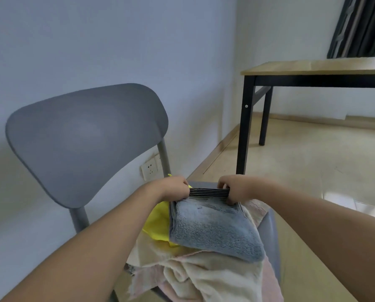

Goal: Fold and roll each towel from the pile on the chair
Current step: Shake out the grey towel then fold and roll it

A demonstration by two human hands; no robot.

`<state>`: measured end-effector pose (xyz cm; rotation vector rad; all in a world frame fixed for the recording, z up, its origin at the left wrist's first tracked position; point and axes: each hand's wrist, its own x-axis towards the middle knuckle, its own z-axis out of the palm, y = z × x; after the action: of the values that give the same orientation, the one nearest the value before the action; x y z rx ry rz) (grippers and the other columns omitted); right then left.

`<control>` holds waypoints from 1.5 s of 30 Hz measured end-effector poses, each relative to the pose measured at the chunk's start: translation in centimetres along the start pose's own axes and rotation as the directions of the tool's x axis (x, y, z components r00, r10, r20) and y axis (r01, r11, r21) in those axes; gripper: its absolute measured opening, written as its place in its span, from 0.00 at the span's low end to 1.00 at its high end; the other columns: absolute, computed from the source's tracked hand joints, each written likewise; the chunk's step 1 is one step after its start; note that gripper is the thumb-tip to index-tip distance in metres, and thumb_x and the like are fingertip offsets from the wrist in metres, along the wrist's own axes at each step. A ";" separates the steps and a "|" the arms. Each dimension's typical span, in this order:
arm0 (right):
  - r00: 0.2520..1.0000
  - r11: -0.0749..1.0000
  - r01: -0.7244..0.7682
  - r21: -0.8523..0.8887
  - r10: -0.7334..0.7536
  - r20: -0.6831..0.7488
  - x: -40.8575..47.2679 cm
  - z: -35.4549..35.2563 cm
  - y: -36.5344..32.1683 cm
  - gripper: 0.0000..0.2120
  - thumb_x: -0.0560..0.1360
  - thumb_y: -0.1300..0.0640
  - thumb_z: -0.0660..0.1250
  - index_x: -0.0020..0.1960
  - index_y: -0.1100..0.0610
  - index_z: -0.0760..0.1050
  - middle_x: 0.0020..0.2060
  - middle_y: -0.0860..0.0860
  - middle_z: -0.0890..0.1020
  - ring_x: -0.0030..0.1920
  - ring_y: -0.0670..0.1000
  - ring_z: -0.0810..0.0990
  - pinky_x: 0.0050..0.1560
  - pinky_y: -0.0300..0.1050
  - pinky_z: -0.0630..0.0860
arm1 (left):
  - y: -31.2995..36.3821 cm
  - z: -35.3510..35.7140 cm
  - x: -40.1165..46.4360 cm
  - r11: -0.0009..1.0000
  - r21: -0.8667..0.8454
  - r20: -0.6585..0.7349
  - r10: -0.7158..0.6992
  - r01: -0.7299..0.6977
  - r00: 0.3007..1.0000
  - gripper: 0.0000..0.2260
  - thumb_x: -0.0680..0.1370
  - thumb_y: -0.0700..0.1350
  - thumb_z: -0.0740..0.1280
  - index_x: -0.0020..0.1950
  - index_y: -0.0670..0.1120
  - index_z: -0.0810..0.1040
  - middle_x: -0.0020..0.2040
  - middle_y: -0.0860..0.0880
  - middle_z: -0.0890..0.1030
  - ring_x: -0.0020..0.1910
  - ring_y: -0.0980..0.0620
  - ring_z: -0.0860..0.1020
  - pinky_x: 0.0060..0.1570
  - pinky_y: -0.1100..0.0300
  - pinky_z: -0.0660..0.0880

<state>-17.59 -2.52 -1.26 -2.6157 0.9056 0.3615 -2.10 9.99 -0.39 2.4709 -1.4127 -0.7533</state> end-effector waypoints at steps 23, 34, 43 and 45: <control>0.992 0.987 0.113 -0.114 -0.117 -0.037 -19.8 5.2 -3.2 0.05 0.72 0.54 0.65 0.46 0.51 0.71 0.46 0.50 0.77 0.44 0.50 0.75 0.46 0.43 0.74 | 3.9 6.7 -20.9 0.775 0.573 -0.062 0.366 -0.267 0.929 0.09 0.71 0.47 0.67 0.48 0.47 0.72 0.49 0.46 0.78 0.48 0.45 0.77 0.38 0.58 0.66; 0.997 0.956 0.082 0.282 -0.075 -0.036 -20.1 7.5 -1.0 0.13 0.70 0.55 0.72 0.51 0.51 0.70 0.48 0.49 0.76 0.48 0.50 0.75 0.44 0.39 0.74 | 0.7 7.2 -18.7 0.970 0.120 -0.054 0.217 -0.210 0.975 0.08 0.71 0.50 0.66 0.49 0.52 0.72 0.43 0.52 0.80 0.43 0.51 0.78 0.39 0.57 0.74; 0.993 0.581 0.074 0.810 0.036 -0.116 -19.1 10.9 1.9 0.09 0.78 0.52 0.64 0.58 0.50 0.74 0.52 0.48 0.79 0.54 0.48 0.77 0.60 0.47 0.74 | -1.6 13.3 -16.0 0.967 -0.102 -0.582 0.133 -0.234 0.802 0.11 0.80 0.55 0.60 0.54 0.49 0.69 0.51 0.54 0.72 0.48 0.50 0.74 0.43 0.56 0.67; 0.985 0.577 0.085 0.812 0.072 -0.155 -18.5 11.1 1.8 0.11 0.79 0.51 0.63 0.60 0.50 0.72 0.53 0.48 0.79 0.55 0.48 0.76 0.58 0.47 0.74 | -1.4 13.9 -15.7 0.972 -0.057 -0.624 0.142 -0.226 0.768 0.12 0.81 0.55 0.58 0.55 0.47 0.69 0.53 0.53 0.70 0.48 0.47 0.75 0.42 0.53 0.71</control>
<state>-34.22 10.69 -5.37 -1.7686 0.8336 -0.2689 -14.76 25.08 -7.59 2.1299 -1.2607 0.0320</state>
